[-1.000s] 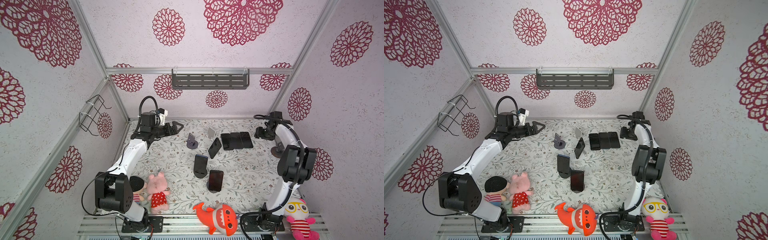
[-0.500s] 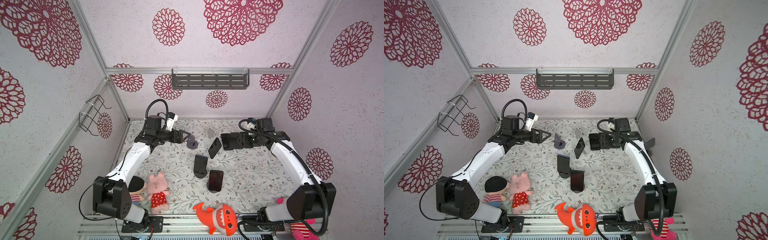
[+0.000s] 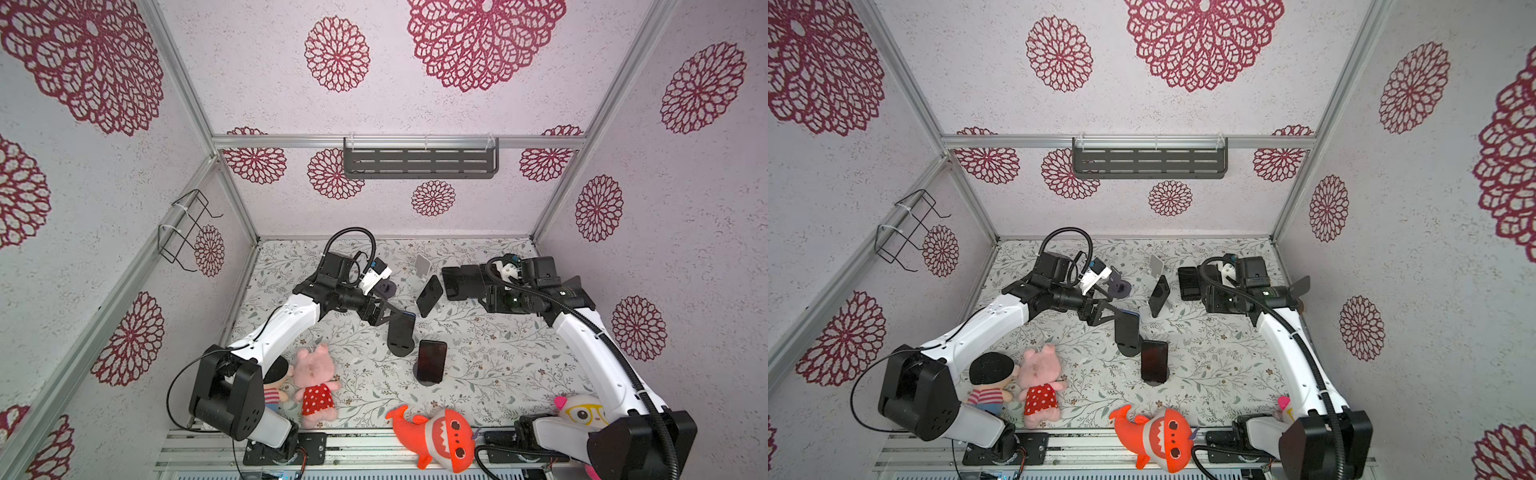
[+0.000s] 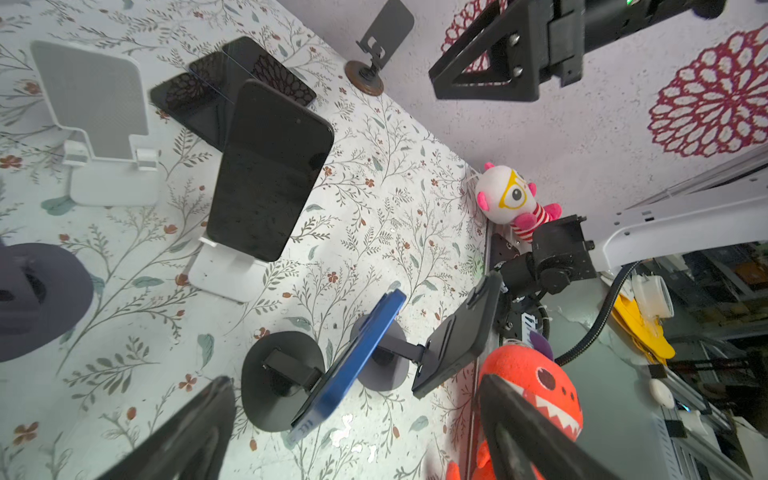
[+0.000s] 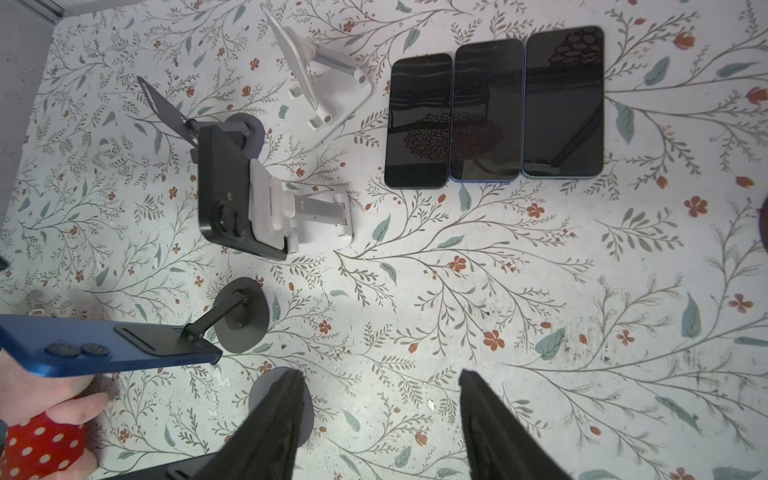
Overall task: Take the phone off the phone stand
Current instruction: 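Move the left gripper to the black phone on the dark round stand, then close the left gripper on the blue-edged phone and lift it off the stand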
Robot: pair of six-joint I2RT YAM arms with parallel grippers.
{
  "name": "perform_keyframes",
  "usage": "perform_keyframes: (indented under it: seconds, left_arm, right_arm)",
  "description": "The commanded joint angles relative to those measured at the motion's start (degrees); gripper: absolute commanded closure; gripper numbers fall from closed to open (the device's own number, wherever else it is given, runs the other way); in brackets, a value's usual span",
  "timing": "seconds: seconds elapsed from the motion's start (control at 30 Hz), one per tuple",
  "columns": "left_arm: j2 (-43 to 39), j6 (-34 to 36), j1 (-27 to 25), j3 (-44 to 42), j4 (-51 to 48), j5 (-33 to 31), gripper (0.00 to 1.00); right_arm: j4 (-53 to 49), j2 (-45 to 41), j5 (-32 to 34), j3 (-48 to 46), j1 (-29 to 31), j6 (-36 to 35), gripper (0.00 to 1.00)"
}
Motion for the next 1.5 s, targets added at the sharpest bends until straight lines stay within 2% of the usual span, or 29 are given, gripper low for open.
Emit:
perform_keyframes:
  seconds: [0.0, 0.13, 0.33, 0.53, 0.6, 0.83, 1.03, 1.4, 1.47]
  left_arm:
    - [1.66, 5.11, -0.3, 1.17, 0.6, 3.07, 0.08]
    - [4.39, 10.2, -0.71, 2.13, -2.05, 5.52, 0.11]
    - [7.26, 12.06, -1.02, 2.8, -2.01, 7.71, 0.16]
    - [9.2, 12.63, -1.36, 3.14, -2.14, 9.38, 0.48]
    - [9.53, 13.2, -1.45, 3.27, -2.28, 9.41, 0.52]
    - [10.67, 14.92, -1.49, 3.41, -2.44, 9.78, 0.83]
    - [10.73, 17.08, -1.45, 4.29, -5.84, 9.36, 0.87]
    - [7.4, 16.28, -1.37, 5.42, -7.45, 6.54, 0.94]
    - [6.79, 16.56, -0.98, 6.0, -8.88, 5.54, 0.99]
  right_arm:
    - [-2.69, -2.25, 0.73, 1.87, -0.12, -0.12, 0.37]
    - [-3.76, -2.91, 1.57, 1.47, -0.12, -0.48, 0.37]
    - [-5.02, -3.17, 2.72, 1.28, -0.12, -0.42, 0.37]
    - [-6.06, -2.76, 4.45, 1.52, -0.12, -0.24, 0.37]
    - [-6.39, -2.25, 4.56, 1.8, -0.12, -0.3, 0.37]
    - [-7.38, -0.39, 4.23, 4.28, -0.13, 0.31, 0.37]
    - [-7.32, -0.15, 3.33, 4.67, -0.13, 0.83, 0.37]
    - [-6.38, -0.33, 2.89, 5.15, -0.04, 0.93, 0.37]
    - [-6.42, -0.2, 2.65, 5.64, -0.06, 0.87, 0.37]
